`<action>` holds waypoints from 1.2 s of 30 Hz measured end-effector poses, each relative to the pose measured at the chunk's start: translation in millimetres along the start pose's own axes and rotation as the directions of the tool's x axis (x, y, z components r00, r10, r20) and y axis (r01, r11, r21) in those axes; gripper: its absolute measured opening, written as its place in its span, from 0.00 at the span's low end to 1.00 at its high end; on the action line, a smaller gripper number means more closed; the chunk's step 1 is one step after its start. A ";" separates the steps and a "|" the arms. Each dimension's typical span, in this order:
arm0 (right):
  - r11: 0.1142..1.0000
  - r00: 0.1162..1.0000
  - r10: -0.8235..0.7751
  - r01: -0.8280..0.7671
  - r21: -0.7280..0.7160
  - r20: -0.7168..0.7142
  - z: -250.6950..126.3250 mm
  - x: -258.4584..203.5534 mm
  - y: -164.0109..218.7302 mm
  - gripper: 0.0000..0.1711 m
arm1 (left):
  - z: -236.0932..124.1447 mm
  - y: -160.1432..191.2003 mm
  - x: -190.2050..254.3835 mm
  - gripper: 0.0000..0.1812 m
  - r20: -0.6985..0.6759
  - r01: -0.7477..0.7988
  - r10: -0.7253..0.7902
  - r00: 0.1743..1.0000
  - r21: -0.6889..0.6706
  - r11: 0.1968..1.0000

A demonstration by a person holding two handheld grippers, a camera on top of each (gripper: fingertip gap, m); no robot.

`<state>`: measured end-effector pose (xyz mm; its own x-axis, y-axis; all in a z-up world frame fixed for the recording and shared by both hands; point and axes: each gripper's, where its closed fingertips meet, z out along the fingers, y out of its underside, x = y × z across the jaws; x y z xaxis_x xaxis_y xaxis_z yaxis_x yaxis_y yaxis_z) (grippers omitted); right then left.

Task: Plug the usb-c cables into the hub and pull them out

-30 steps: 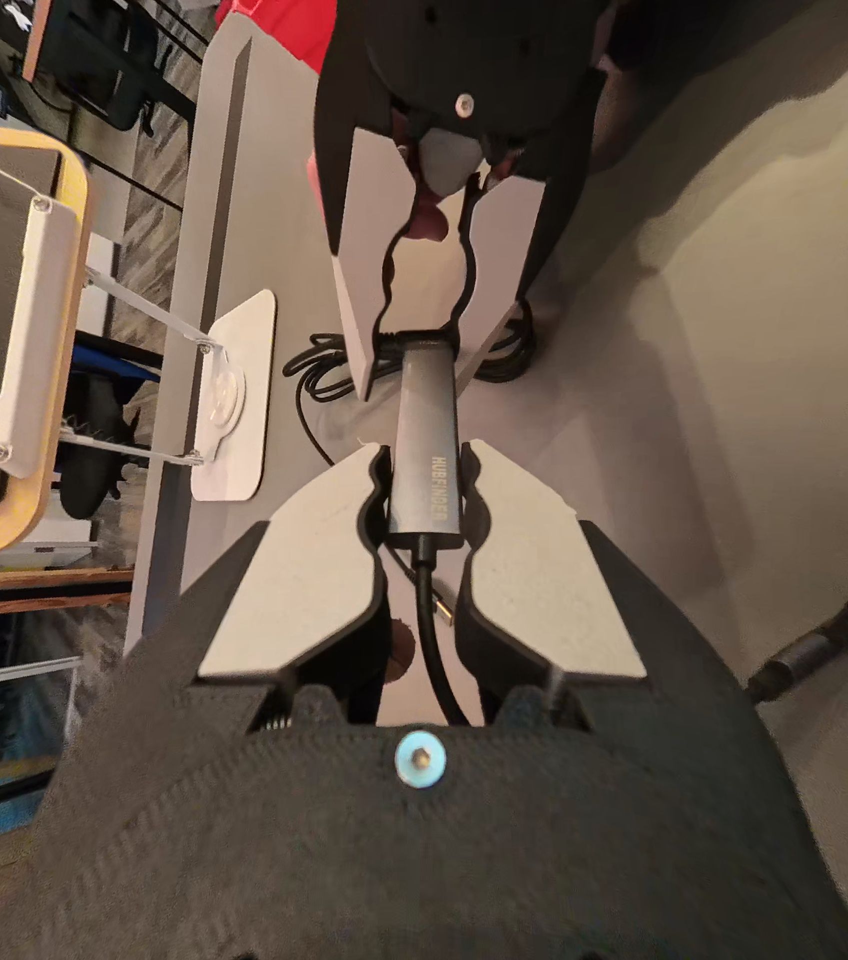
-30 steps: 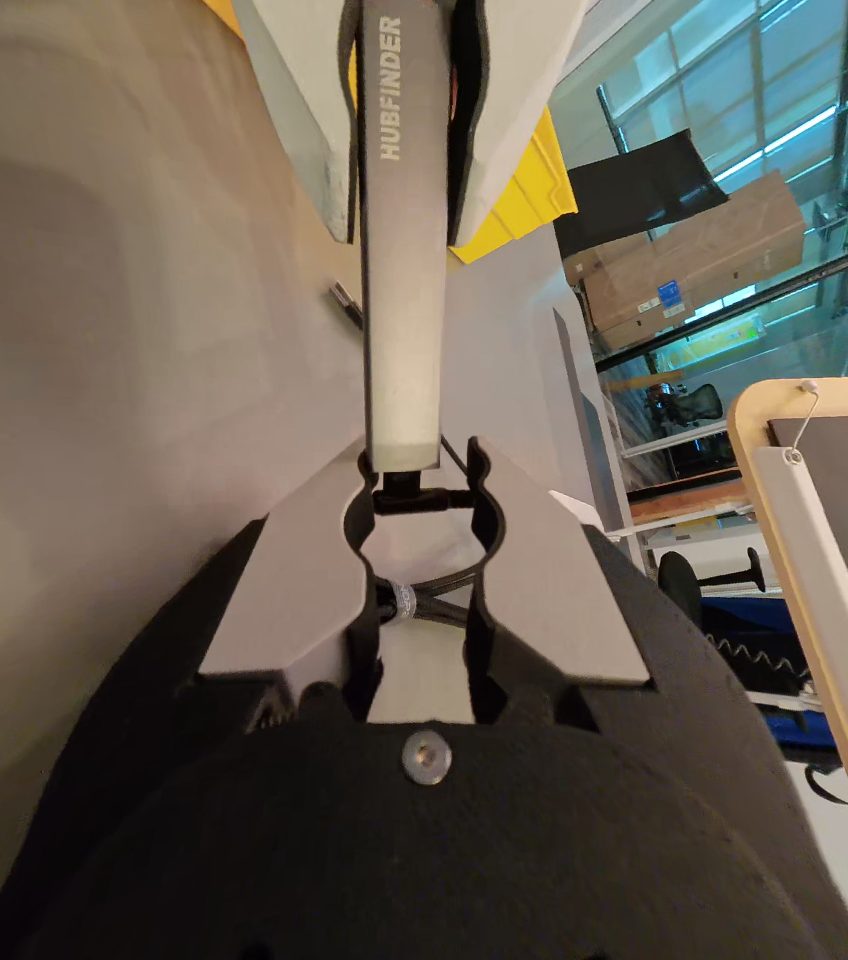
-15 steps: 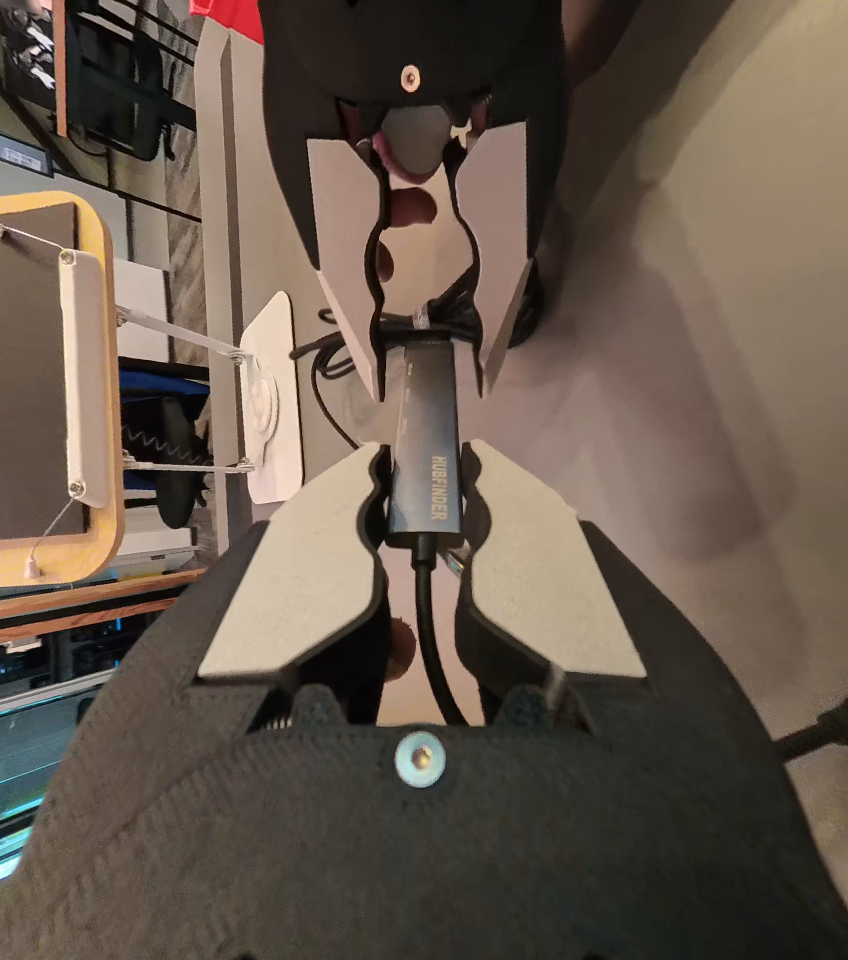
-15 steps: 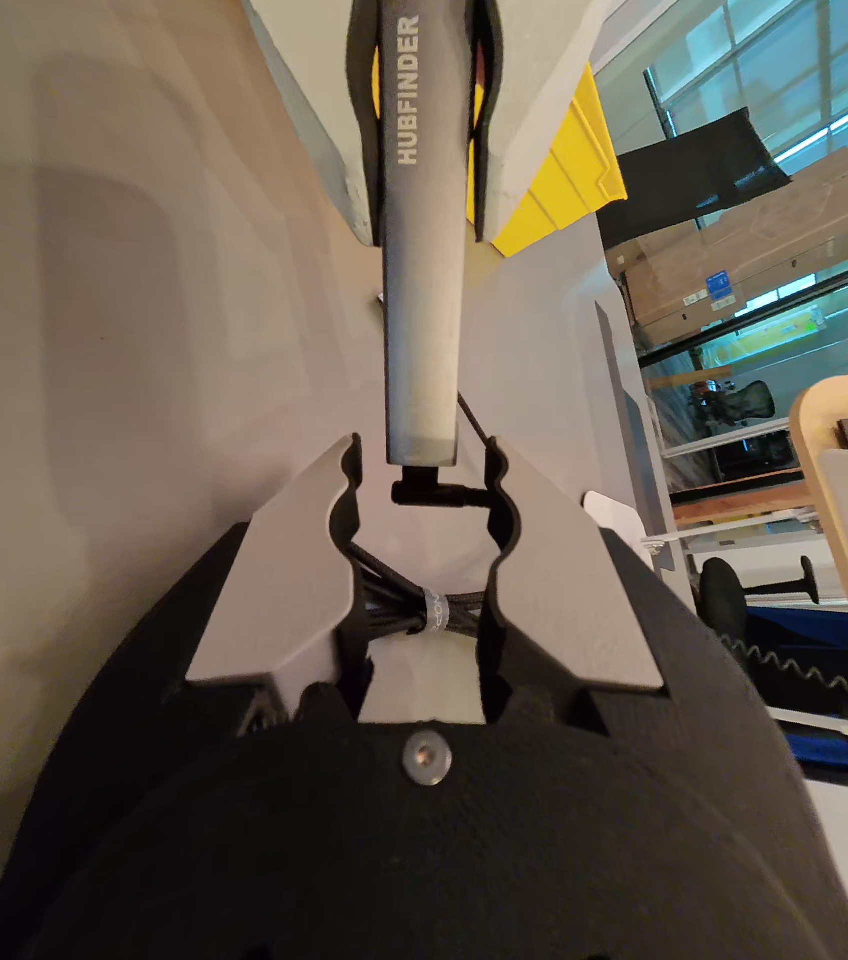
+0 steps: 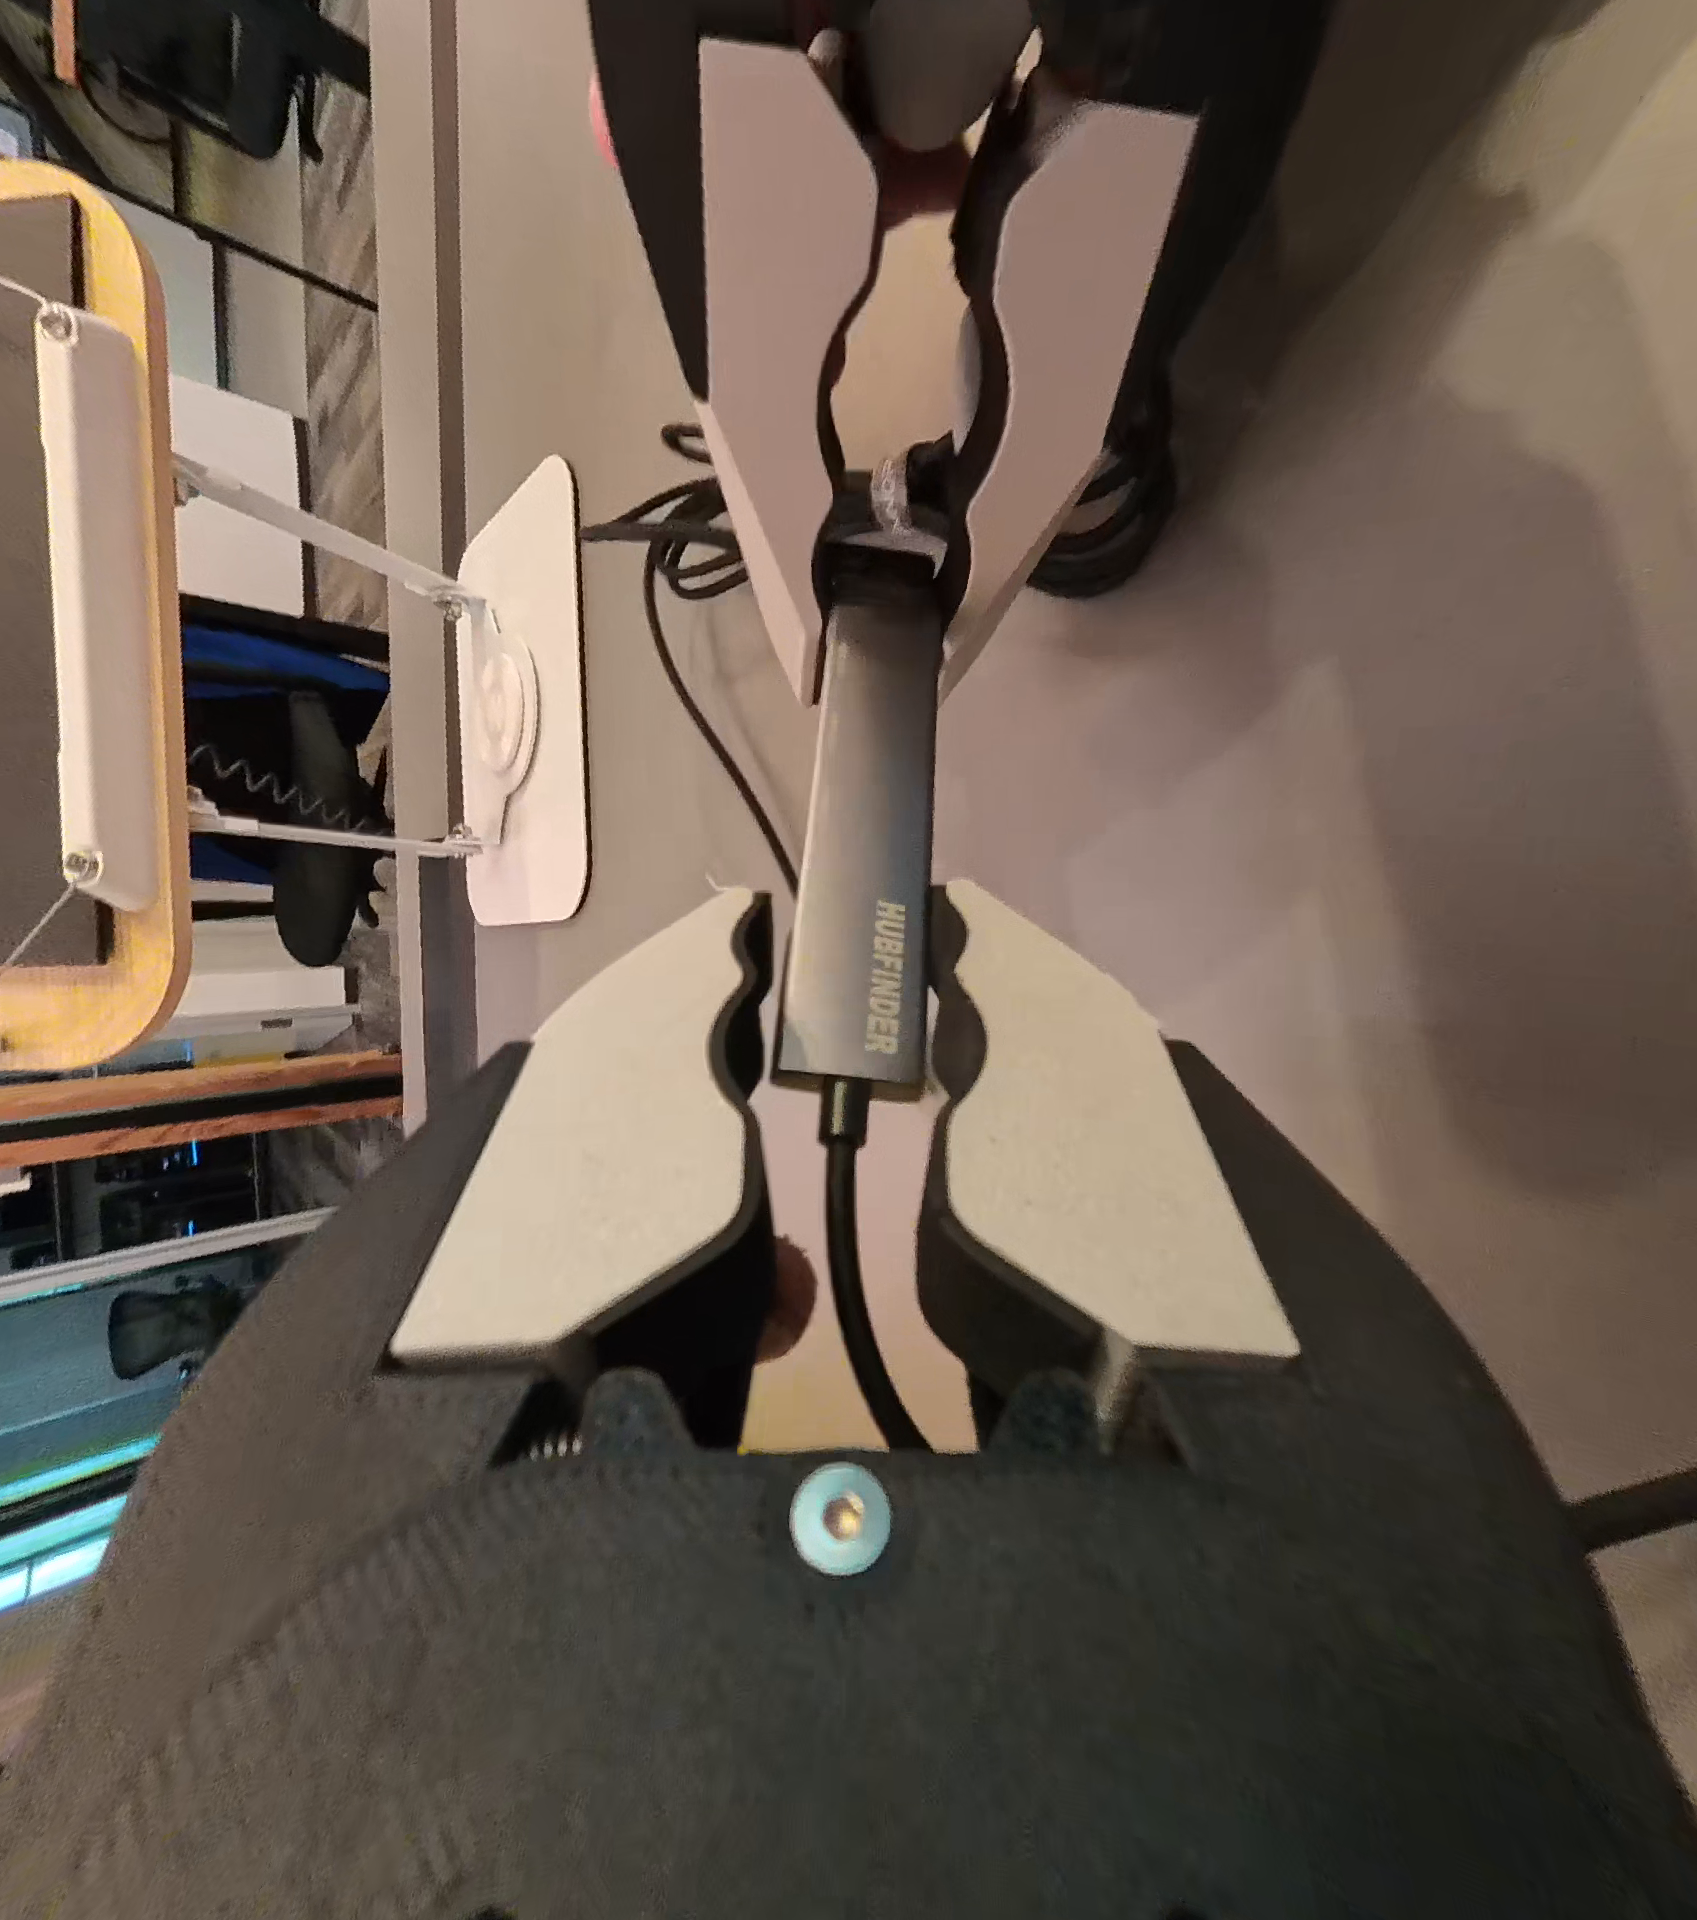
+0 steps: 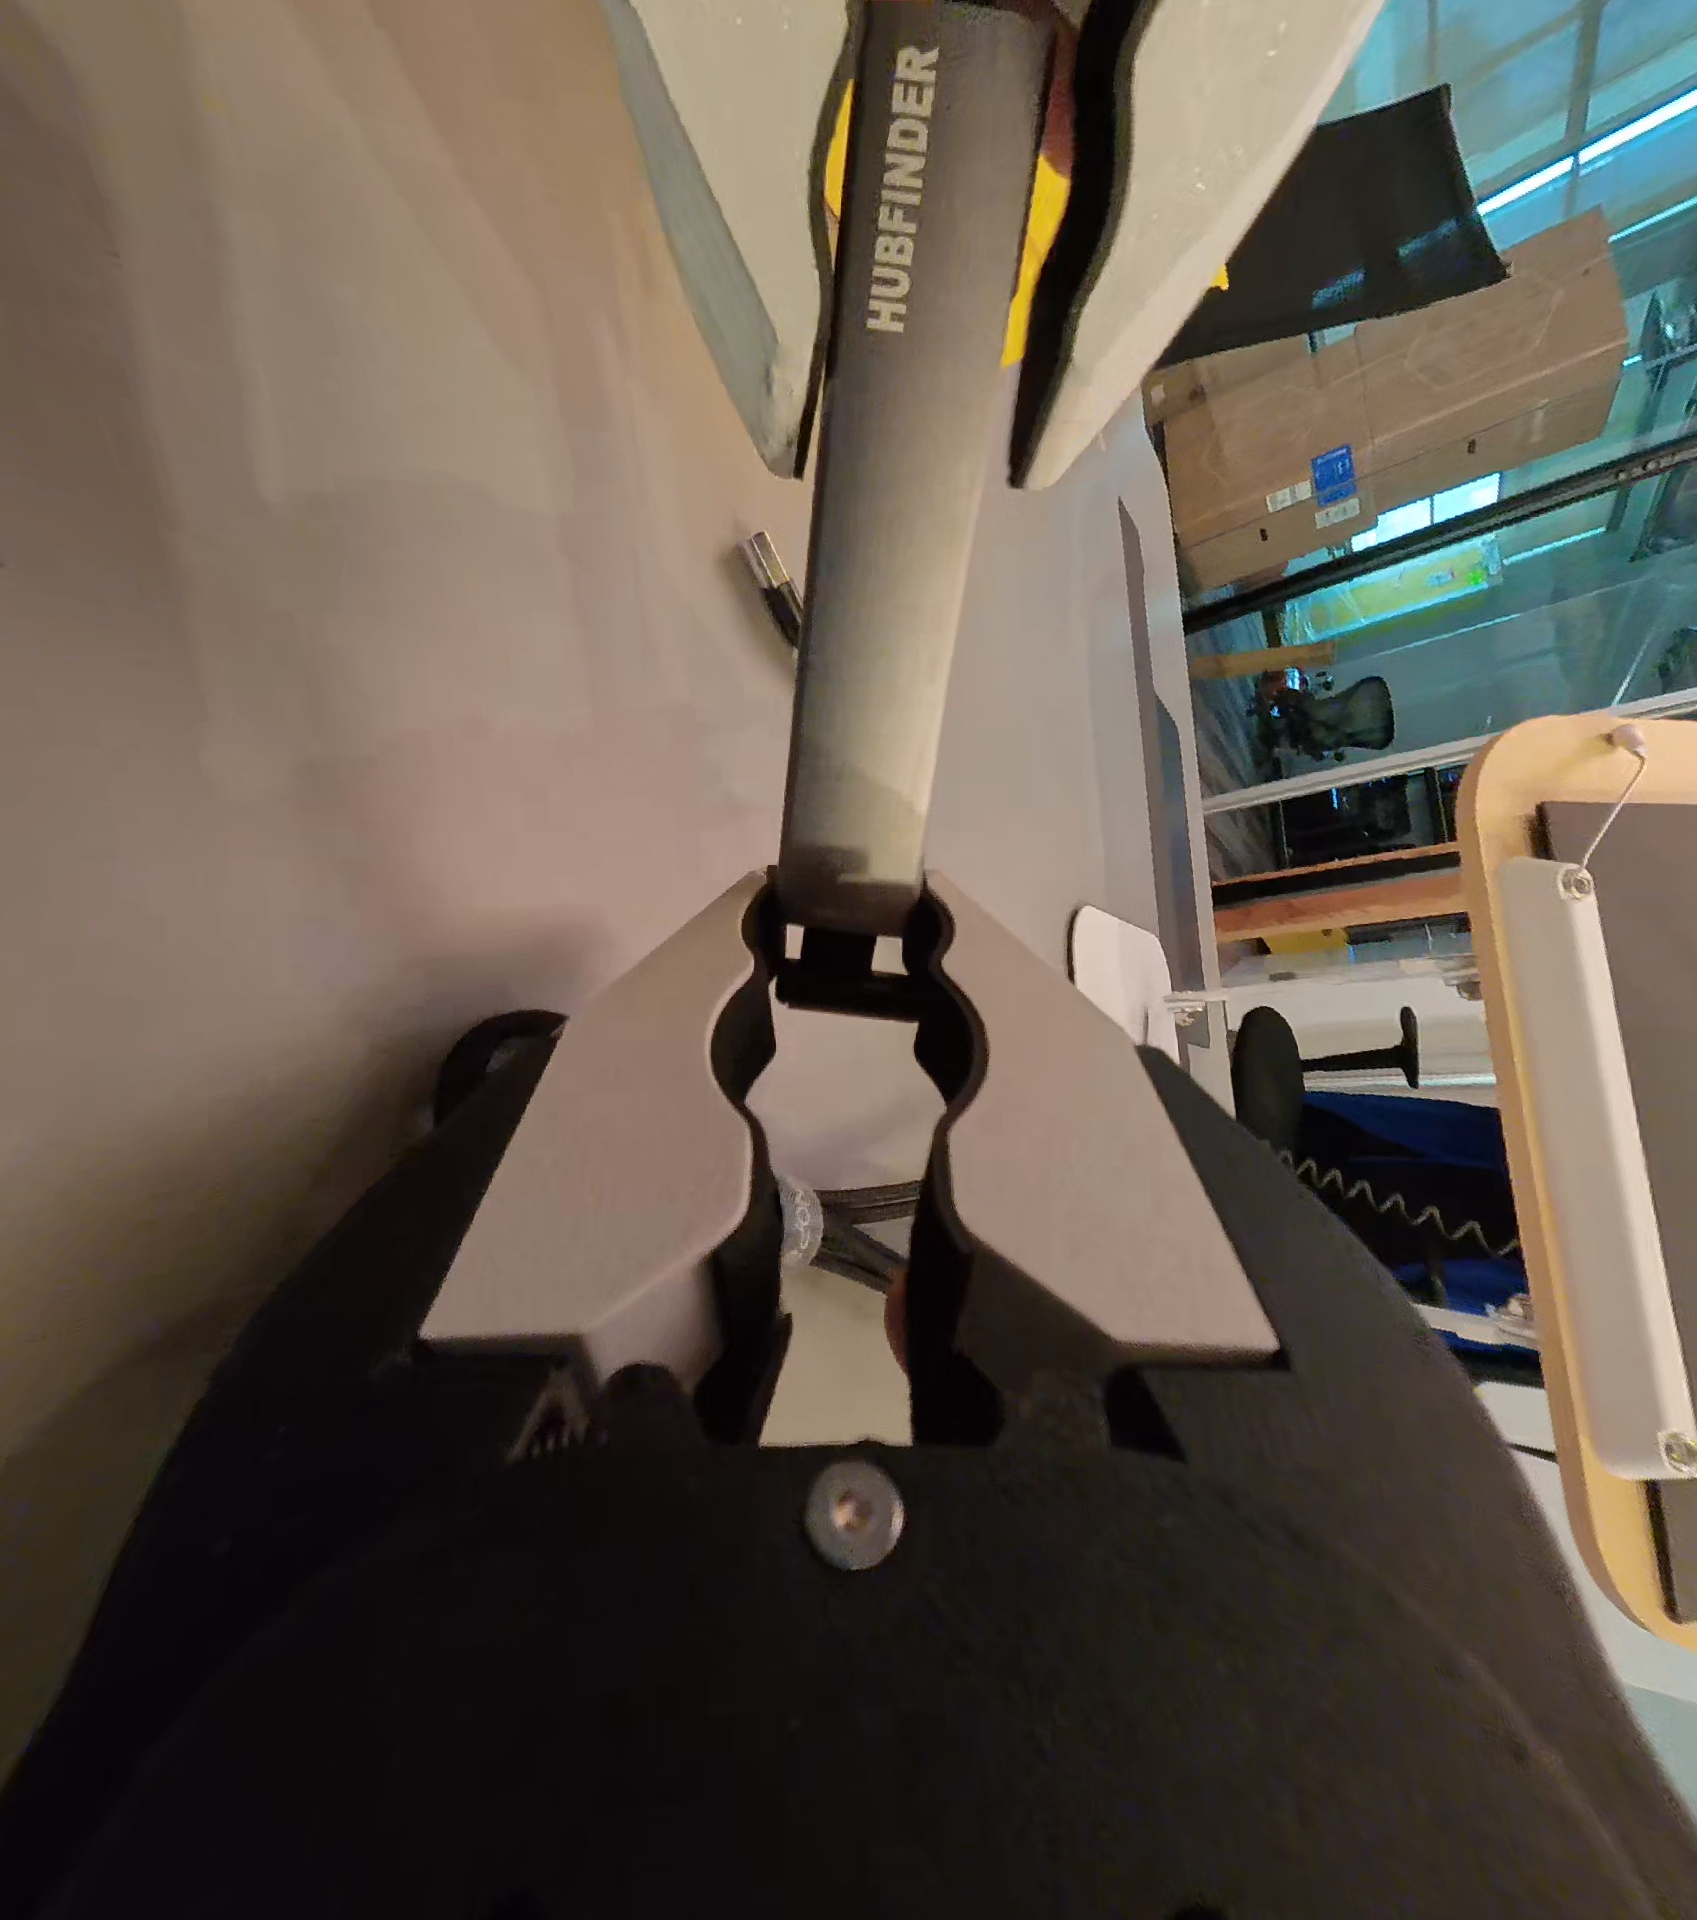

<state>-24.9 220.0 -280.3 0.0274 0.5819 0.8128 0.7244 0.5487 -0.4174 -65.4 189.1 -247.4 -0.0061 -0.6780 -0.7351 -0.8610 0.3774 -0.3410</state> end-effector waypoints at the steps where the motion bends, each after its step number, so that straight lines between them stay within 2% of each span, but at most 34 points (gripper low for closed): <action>1: 1.000 1.000 -0.007 0.007 -0.008 -0.006 0.5 0.5 0.1 0.12 | 0.4 0.5 -1.5 0.17 0.004 -0.001 0.001 1.000 -0.008 1.000; 7: 0.998 1.000 -0.031 0.030 -0.052 -0.005 3.8 -1.5 -0.2 0.11 | 4.4 4.5 -4.4 0.25 0.010 -0.085 0.088 0.996 -0.135 0.987; 12: 0.998 1.000 -0.003 0.005 -0.058 0.025 6.3 -3.1 -12.7 0.12 | 13.0 3.8 -0.8 0.20 0.004 -0.196 0.202 0.979 -0.229 0.953; 15: 0.999 1.000 0.006 -0.005 -0.054 0.021 2.2 1.9 -16.1 0.12 | 14.8 0.6 -1.5 0.13 0.022 -0.191 0.200 0.980 -0.204 0.960; 20: 1.000 1.000 0.006 -0.006 -0.016 0.028 -1.2 3.9 -19.2 0.12 | 14.8 1.8 -4.5 0.13 0.037 -0.205 0.217 0.976 -0.198 0.959; 24: 1.000 1.000 -0.012 0.012 0.015 0.008 -11.0 10.2 -24.2 0.20 | 14.1 5.8 -10.4 0.13 0.073 -0.186 0.203 0.976 -0.194 0.963; 27: 0.995 0.997 0.066 -0.067 0.071 0.027 -26.5 16.7 -29.0 0.18 | 11.2 6.0 -18.5 0.13 0.106 -0.143 0.162 0.981 -0.164 0.976; 32: 0.986 0.988 0.154 -0.151 0.074 -0.024 -41.3 34.1 -15.7 0.18 | 8.7 8.1 -24.3 0.13 0.101 -0.090 0.104 0.989 -0.138 0.986; 36: 0.975 0.976 0.215 -0.216 0.058 0.018 -39.5 30.3 -11.9 0.24 | 6.1 4.9 -26.6 0.13 0.105 -0.075 0.085 0.991 -0.092 0.993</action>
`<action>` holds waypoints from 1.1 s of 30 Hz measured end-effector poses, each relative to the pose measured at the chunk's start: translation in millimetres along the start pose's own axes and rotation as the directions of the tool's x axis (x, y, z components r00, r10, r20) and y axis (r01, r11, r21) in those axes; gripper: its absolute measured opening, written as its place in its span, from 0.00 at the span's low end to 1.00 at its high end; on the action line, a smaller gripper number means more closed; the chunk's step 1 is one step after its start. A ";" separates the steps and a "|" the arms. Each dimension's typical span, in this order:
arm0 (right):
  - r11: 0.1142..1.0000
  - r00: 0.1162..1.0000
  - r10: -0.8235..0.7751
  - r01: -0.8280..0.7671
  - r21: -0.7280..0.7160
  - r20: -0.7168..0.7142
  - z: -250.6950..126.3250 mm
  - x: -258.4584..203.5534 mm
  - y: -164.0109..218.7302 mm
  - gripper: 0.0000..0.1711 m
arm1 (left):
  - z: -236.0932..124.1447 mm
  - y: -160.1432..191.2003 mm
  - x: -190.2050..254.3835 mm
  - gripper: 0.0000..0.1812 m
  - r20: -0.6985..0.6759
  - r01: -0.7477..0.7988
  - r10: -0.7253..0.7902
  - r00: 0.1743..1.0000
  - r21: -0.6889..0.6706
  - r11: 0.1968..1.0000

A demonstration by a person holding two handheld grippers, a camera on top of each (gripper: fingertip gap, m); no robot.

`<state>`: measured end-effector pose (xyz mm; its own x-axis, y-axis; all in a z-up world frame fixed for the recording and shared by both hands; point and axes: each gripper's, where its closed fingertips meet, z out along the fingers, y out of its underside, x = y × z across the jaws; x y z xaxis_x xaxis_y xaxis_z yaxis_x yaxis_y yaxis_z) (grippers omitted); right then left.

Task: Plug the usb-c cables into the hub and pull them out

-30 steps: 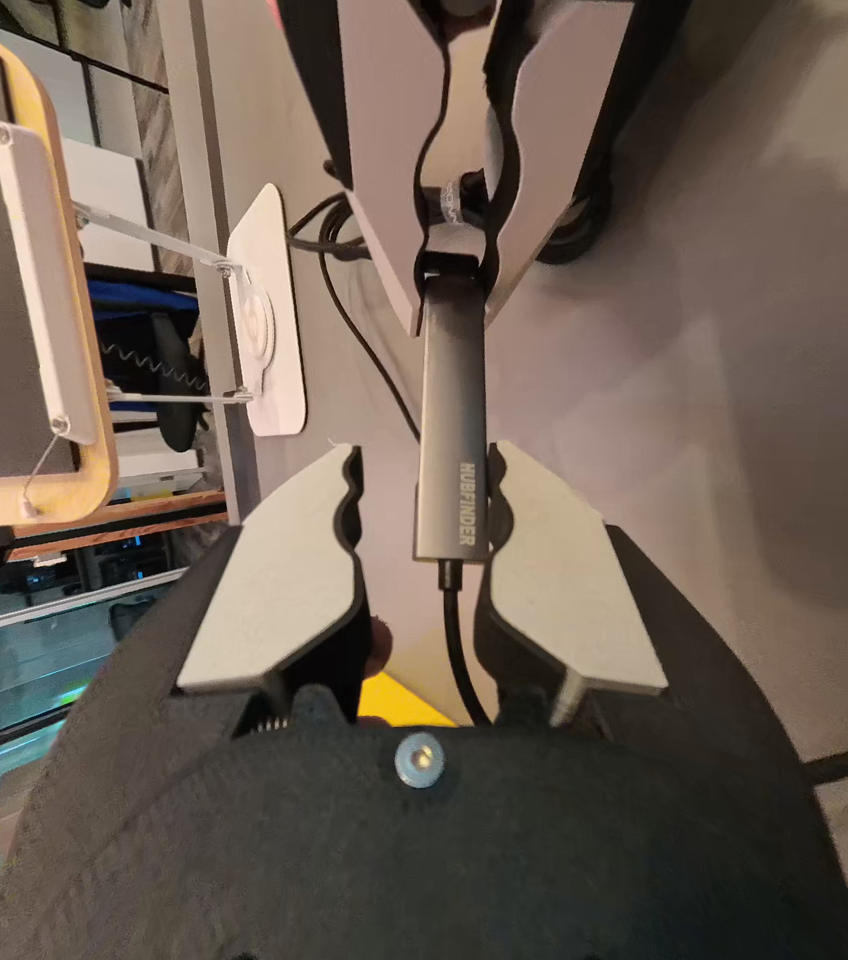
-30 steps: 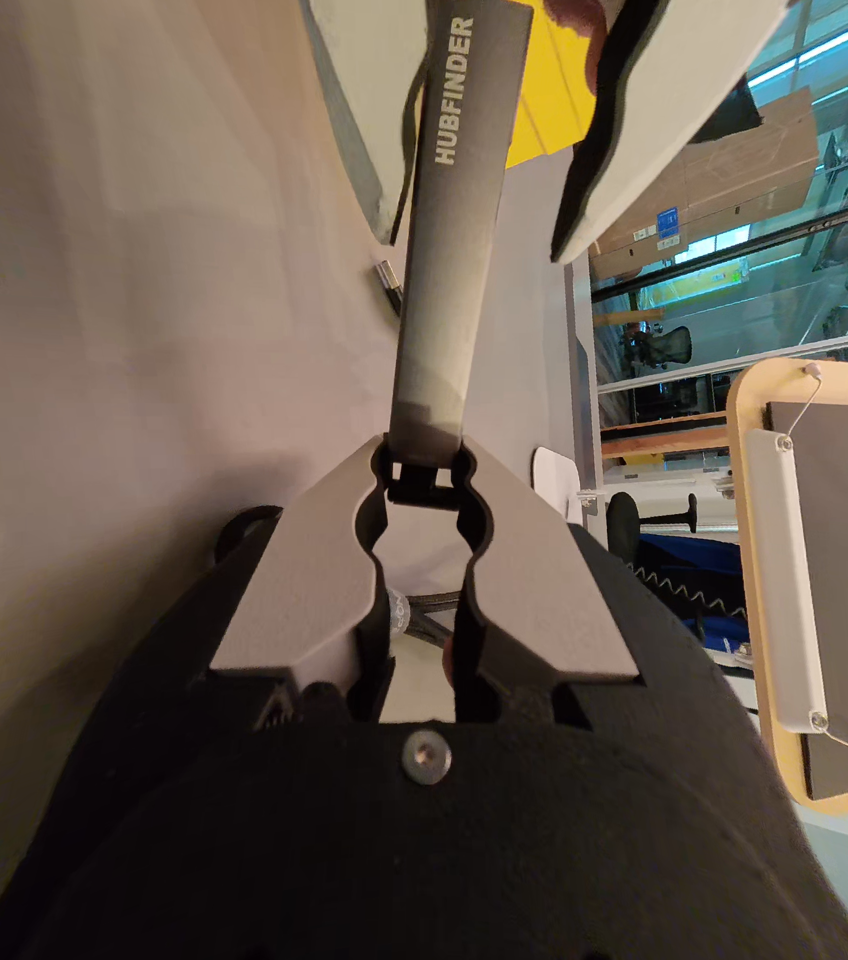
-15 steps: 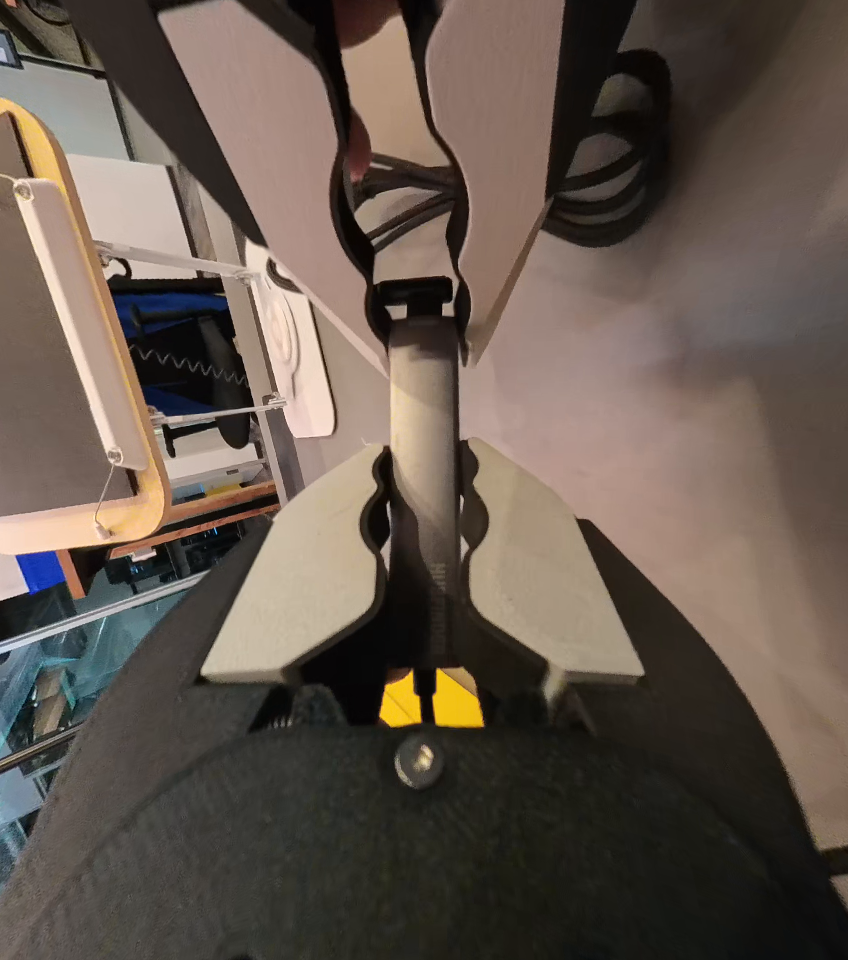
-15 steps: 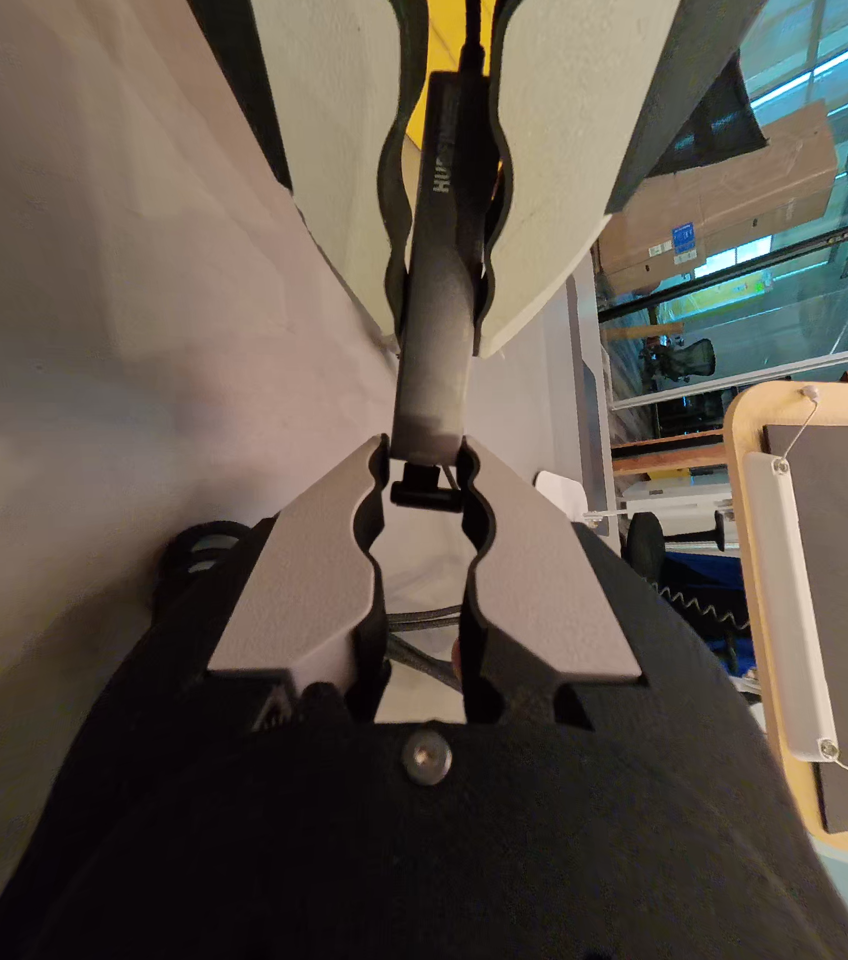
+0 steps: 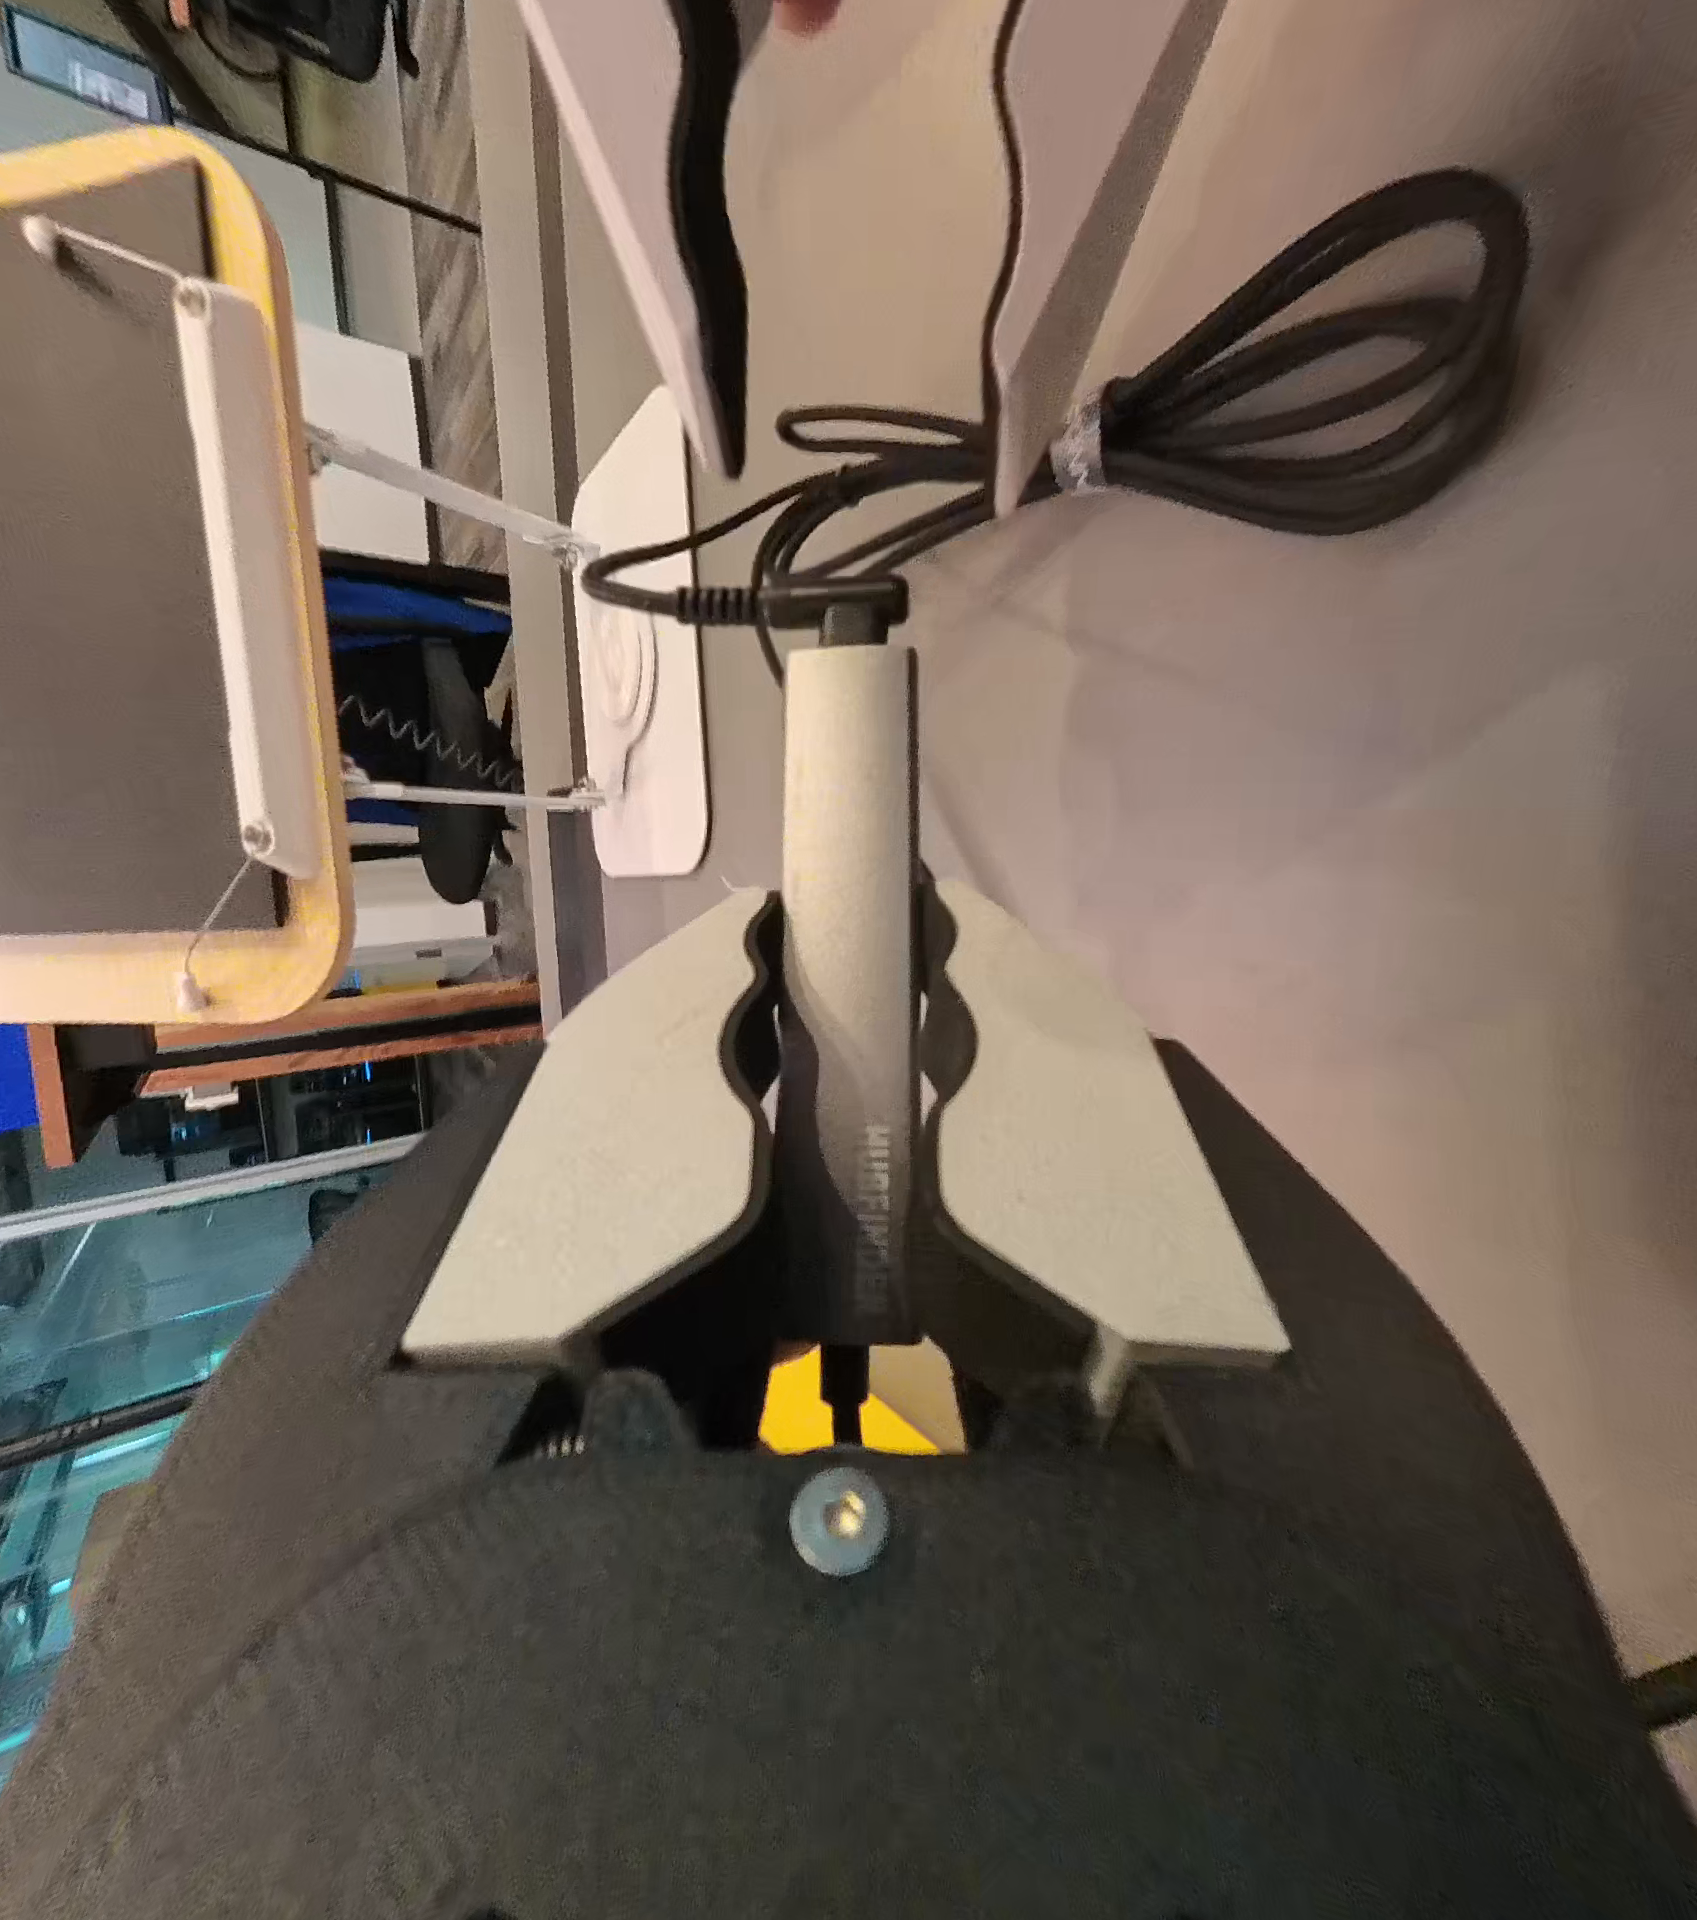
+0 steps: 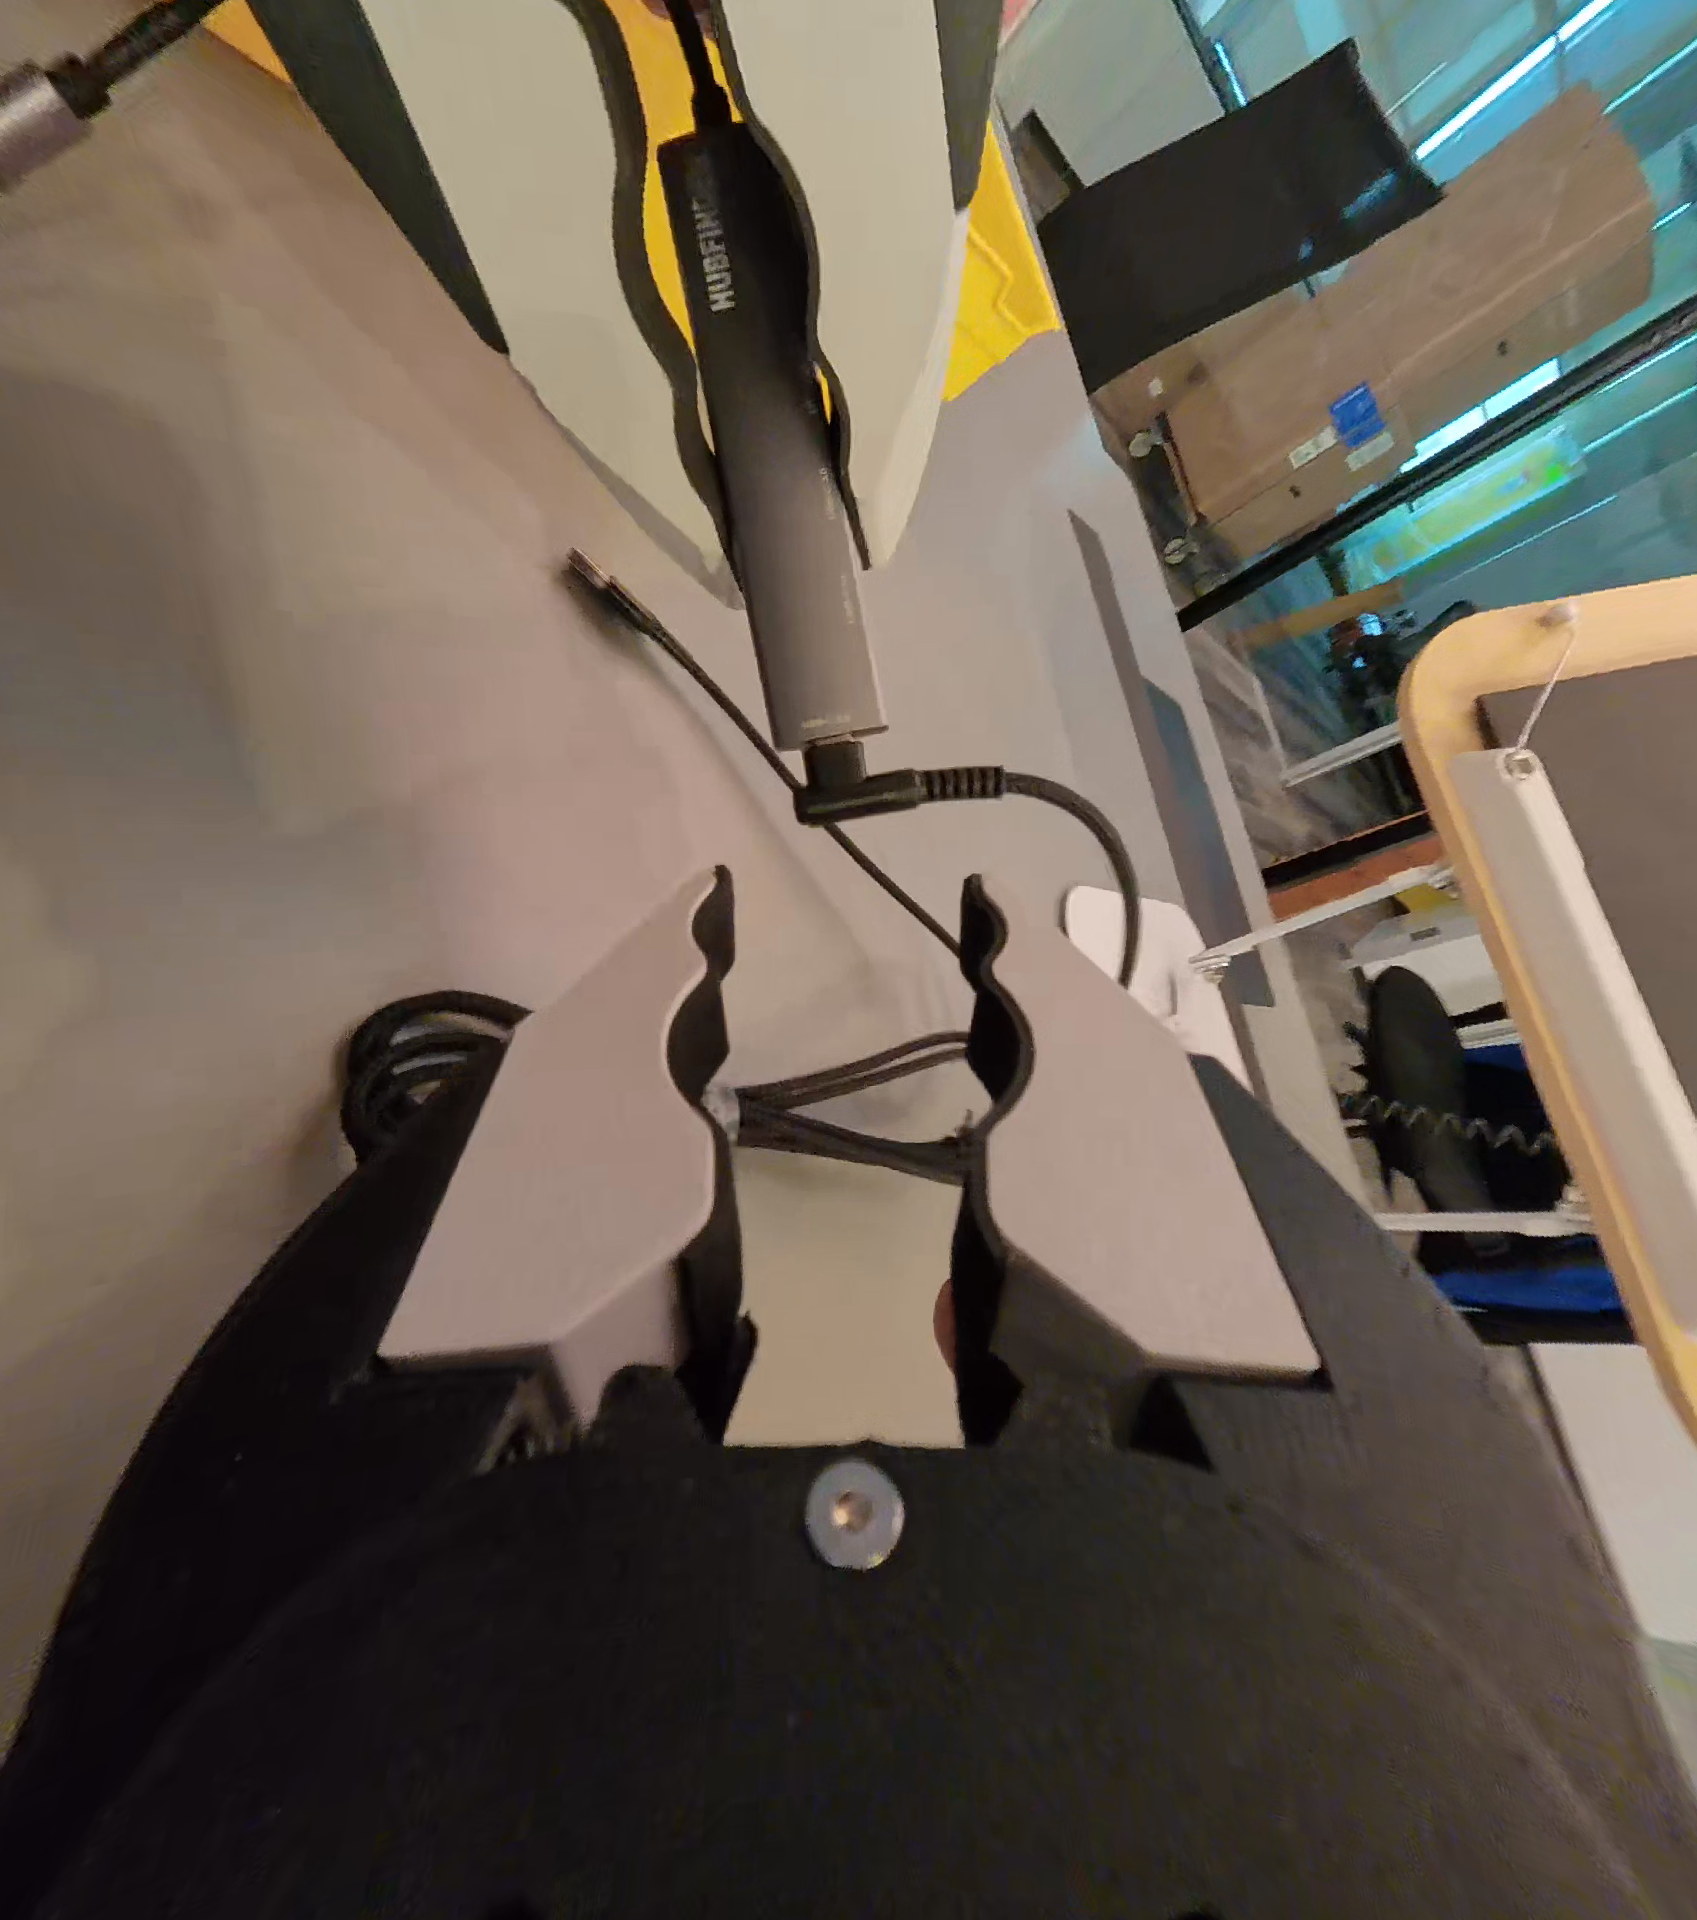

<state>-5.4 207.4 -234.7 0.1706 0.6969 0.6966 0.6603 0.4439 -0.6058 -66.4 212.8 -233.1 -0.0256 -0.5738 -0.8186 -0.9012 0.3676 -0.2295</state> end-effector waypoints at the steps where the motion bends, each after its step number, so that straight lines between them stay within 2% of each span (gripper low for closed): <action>1: 1.000 1.000 0.019 -0.019 0.010 0.012 1.8 -1.5 -1.6 0.25 | -0.9 -2.9 -1.0 0.13 0.006 -0.008 0.008 1.000 0.018 1.000; 5: 0.998 0.998 -0.053 0.054 0.029 -0.021 6.2 0.3 -9.9 0.21 | -4.2 -10.3 -4.0 0.13 0.033 -0.045 0.043 0.999 0.052 0.998; 6: 0.996 0.996 -0.084 0.085 0.023 -0.041 6.5 3.0 -10.2 0.15 | -4.6 -9.7 -5.0 0.13 0.040 -0.054 0.052 0.998 0.049 0.997; 10: 0.994 0.993 -0.093 0.097 0.046 -0.076 6.5 11.5 -17.2 0.00 | -9.2 -8.0 -17.4 0.13 0.074 -0.040 0.035 0.997 0.065 0.997; 12: 0.994 0.992 -0.079 0.086 0.070 -0.101 5.9 16.6 -23.1 0.00 | -13.0 -5.8 -26.0 0.13 0.082 -0.025 0.019 0.996 0.071 0.997; 15: 0.992 0.997 0.022 -0.014 0.124 -0.068 4.1 21.2 -31.5 0.00 | -17.5 -1.4 -35.6 0.13 0.117 -0.027 0.020 0.993 0.065 0.998; 17: 0.982 0.993 0.114 -0.108 0.156 -0.027 1.9 25.0 -33.8 0.05 | -19.5 -1.9 -38.4 0.13 0.131 -0.017 0.006 0.991 0.082 0.996; 20: 0.937 0.955 0.277 -0.292 0.191 0.101 -1.1 24.1 -36.5 0.09 | -21.5 -5.4 -41.3 0.13 0.154 -0.019 0.000 0.988 0.117 0.993; 27: 0.729 0.779 0.522 -0.619 0.293 0.346 -15.7 31.6 -54.4 0.03 | -28.7 -13.3 -45.8 0.13 0.148 0.022 -0.056 0.987 0.219 0.975; 30: 0.655 0.704 0.562 -0.700 0.286 0.435 -17.4 31.0 -59.0 0.08 | -30.1 -14.2 -46.7 0.13 0.140 0.038 -0.075 0.987 0.245 0.969; 33: 0.593 0.634 0.597 -0.761 0.262 0.492 -16.6 29.7 -60.6 0.08 | -29.8 -13.4 -45.2 0.13 0.136 0.037 -0.073 0.988 0.255 0.966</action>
<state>-28.3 191.9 -170.9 0.1426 0.9838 -0.1085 0.0699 -0.1194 -0.9904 -66.0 212.0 -177.2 0.0998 -0.4940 -0.8637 -0.7616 0.5207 -0.3858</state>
